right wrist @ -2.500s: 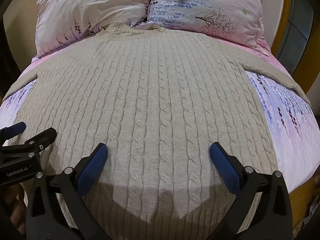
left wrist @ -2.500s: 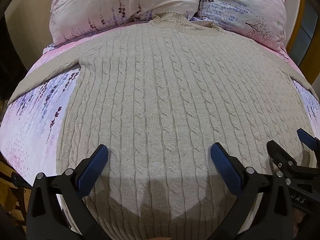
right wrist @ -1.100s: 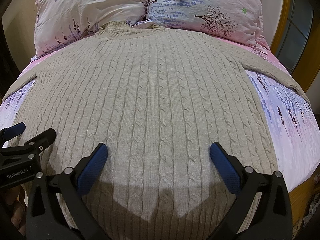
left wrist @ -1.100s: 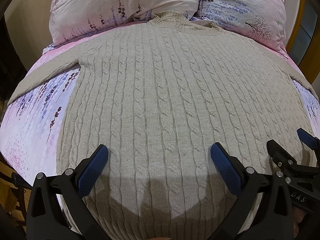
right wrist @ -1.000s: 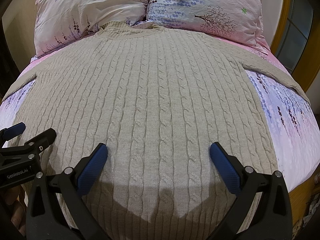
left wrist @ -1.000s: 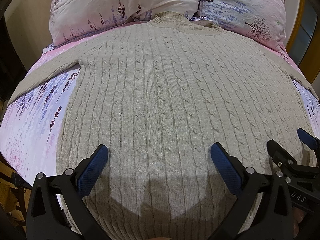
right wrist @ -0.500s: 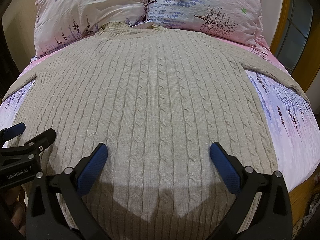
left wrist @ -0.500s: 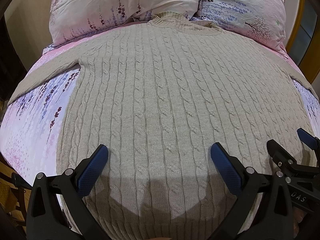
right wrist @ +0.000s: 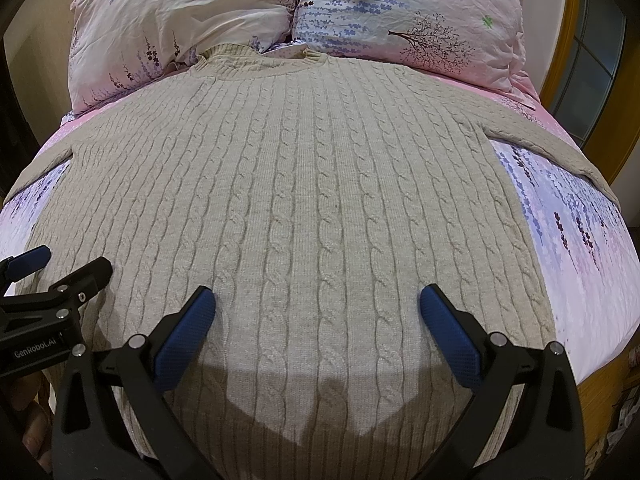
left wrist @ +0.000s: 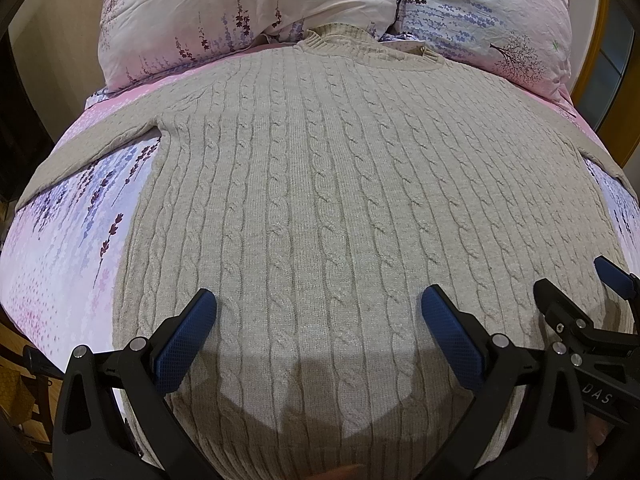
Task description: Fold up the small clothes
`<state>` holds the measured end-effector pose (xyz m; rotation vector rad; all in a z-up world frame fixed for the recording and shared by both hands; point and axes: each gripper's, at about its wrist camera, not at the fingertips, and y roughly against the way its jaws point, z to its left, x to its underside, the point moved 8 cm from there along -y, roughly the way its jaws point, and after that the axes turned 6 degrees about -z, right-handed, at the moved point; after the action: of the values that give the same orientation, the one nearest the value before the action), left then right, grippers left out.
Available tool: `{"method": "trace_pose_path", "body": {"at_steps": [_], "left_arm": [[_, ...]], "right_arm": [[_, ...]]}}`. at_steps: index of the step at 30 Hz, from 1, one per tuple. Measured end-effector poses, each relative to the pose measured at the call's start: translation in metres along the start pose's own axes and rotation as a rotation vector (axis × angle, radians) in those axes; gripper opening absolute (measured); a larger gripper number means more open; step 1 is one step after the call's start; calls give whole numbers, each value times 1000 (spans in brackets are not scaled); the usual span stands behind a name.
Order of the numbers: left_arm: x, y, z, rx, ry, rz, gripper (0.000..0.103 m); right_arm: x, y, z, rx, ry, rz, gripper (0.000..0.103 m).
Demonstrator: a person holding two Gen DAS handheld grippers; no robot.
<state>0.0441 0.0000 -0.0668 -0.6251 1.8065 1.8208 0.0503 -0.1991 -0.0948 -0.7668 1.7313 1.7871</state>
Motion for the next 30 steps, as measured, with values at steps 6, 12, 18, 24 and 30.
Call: {"method": "trace_pose_path", "body": {"at_steps": [6, 12, 18, 24, 30], "left_arm": [[0, 0, 0, 0, 0, 0, 102], [0, 0, 0, 0, -1, 3, 102], [-3, -3, -1, 2, -3, 20, 102], [-2, -3, -1, 3, -6, 31, 102], [-2, -3, -2, 4, -11, 21, 102]], "right_arm": [[0, 1, 1, 0, 1, 0, 101], [2, 3, 3, -9, 7, -5, 101], [-1, 0, 0, -18, 12, -4, 101], [0, 1, 0, -51, 40, -24, 101], [-3, -1, 0, -91, 79, -26, 101]]}}
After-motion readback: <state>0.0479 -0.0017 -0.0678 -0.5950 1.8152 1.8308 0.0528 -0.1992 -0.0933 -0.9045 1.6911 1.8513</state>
